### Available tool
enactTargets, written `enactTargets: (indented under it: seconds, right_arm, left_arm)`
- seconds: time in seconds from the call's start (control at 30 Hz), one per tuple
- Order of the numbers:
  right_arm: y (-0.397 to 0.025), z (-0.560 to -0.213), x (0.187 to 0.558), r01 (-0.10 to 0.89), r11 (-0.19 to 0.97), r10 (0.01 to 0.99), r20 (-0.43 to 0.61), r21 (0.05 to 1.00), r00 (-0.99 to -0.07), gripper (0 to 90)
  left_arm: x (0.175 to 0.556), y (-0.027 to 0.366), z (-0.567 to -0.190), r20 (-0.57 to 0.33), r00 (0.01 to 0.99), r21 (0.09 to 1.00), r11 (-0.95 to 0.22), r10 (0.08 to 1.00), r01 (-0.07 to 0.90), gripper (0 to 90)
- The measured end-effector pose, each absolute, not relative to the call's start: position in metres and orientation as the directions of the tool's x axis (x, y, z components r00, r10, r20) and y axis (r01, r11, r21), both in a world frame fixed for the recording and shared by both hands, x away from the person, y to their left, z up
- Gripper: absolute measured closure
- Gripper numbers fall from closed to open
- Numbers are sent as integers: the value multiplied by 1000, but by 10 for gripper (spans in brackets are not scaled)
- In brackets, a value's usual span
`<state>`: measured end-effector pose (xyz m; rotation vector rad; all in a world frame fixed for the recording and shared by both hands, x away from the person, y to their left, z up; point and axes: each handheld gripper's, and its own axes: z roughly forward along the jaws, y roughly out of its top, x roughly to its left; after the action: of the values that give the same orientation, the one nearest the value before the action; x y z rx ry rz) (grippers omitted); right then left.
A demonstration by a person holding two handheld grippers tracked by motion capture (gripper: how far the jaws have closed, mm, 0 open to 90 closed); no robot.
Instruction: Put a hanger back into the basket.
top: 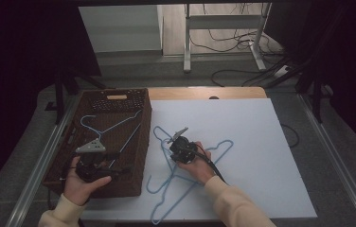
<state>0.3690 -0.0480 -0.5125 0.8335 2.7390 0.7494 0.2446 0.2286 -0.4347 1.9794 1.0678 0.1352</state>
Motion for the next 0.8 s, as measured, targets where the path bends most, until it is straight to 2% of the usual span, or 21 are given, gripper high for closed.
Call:
enactTargets:
  seconds: [0.3, 0.8]
  right_arm:
    - [-67, -484, 357, 458, 639, 594, -18, 618, -804, 791]
    - [-101, -458, 339, 426, 564, 597, 7, 707, -802, 791]
  left_arm:
    - [245, 222, -433, -289, 642, 729, -271, 710, 628, 221]
    - [247, 204, -429, -318, 670, 725, -283, 671, 628, 225]
